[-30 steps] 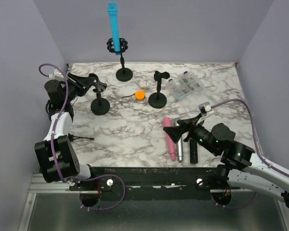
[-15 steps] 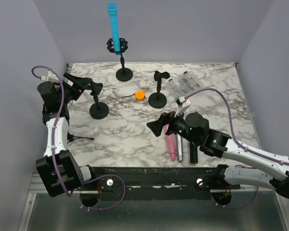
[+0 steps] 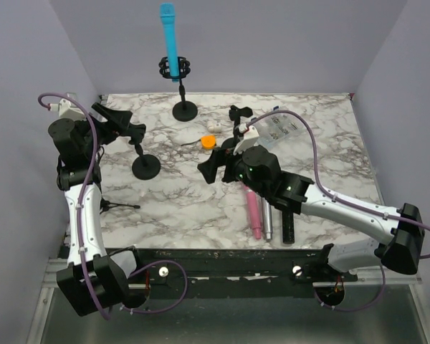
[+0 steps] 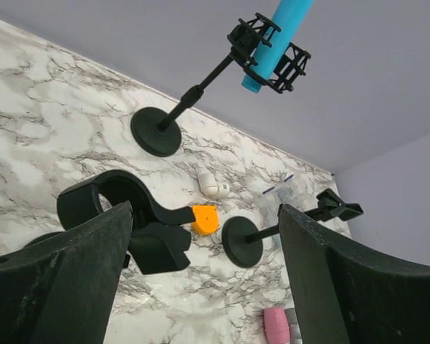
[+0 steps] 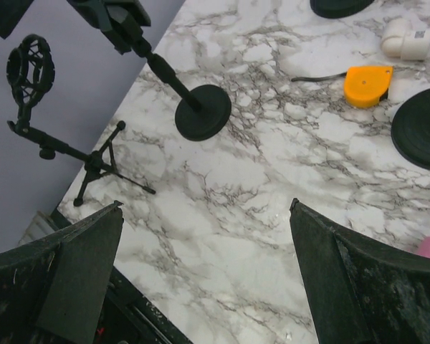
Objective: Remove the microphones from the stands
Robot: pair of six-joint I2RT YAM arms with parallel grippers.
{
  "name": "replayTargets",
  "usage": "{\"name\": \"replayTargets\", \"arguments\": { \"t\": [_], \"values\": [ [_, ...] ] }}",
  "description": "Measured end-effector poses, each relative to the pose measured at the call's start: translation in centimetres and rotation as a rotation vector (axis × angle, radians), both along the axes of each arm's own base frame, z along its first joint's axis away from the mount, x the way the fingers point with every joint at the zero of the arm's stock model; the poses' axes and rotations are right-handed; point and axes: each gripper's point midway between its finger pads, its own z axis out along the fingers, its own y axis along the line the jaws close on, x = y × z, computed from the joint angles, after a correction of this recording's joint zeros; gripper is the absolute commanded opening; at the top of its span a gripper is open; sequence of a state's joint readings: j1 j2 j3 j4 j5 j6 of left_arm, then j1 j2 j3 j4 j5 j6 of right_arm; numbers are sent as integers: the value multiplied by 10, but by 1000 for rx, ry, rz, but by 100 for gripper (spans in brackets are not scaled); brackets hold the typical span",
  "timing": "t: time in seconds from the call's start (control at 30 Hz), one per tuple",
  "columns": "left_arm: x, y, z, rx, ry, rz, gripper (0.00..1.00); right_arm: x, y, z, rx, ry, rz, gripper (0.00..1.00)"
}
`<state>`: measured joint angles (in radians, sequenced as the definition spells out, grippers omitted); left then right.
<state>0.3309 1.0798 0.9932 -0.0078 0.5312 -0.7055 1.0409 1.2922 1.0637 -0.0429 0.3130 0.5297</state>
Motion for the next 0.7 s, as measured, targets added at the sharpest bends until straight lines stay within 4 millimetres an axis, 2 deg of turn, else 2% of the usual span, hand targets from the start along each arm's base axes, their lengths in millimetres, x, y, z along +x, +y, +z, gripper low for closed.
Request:
{"name": "replayTargets", "arguments": {
  "t": [0.13,0.27,0.4,0.5,0.6,0.7],
  "values": [
    [-2,-8,3,58,-19,-16,82,12,15,20,12,-23,-13,100],
    [-1,-44,17,156,-74,-108,86,15,19,39,34,-53,-8,100],
    [6,-76,50,229,-162,-180,88,12,12,47,32,-64,-6,100],
    [28,-84,87,257,-238,-185,87,4,-2,49,25,-69,-5,100],
    [64,-88,117,274,-286,-180,83,-7,-23,52,21,-74,-10,100],
    [106,-90,126,282,-293,-181,82,-17,-44,65,39,-91,-20,100]
  ]
}}
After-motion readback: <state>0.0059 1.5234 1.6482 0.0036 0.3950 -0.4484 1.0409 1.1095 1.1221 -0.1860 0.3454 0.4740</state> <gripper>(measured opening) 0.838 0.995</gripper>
